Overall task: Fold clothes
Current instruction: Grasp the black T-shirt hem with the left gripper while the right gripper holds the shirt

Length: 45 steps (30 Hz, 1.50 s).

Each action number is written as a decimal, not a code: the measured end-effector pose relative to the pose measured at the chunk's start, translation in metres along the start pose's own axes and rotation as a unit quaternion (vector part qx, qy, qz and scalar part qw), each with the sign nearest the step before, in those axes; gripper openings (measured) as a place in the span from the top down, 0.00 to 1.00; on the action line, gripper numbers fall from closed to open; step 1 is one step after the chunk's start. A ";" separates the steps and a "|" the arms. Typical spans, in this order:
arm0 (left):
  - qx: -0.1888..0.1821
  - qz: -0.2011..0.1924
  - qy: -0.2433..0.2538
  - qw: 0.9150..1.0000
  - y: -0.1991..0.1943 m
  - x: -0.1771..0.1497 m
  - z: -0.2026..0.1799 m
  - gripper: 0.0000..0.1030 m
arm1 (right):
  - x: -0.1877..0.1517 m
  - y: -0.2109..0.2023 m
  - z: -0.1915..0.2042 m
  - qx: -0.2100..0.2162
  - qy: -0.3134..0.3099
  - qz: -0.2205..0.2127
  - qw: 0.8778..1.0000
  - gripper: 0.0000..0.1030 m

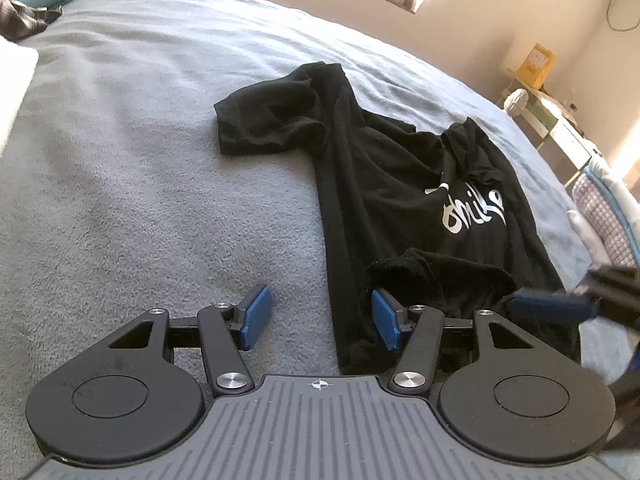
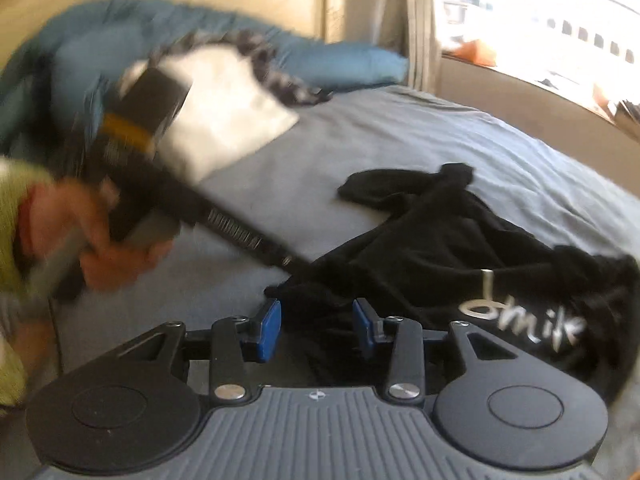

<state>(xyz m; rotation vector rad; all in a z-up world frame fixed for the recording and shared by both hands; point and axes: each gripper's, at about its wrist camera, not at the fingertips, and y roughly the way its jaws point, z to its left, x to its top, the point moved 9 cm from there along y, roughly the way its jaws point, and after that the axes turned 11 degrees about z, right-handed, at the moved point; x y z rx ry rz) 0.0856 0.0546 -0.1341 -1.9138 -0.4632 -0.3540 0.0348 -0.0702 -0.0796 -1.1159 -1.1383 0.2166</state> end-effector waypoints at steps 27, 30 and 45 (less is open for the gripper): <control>-0.222 0.059 -0.032 0.973 -0.063 -0.038 -0.033 0.39 | -0.003 -0.009 0.038 0.113 0.058 0.022 0.992 0.97; -0.236 0.085 -0.052 0.967 -0.056 -0.050 -0.031 0.39 | -0.006 -0.014 0.053 0.128 0.049 0.028 0.990 0.96; -0.330 0.176 -0.198 0.906 -0.022 -0.092 -0.016 0.39 | -0.011 -0.026 0.097 0.203 0.060 0.037 0.977 0.96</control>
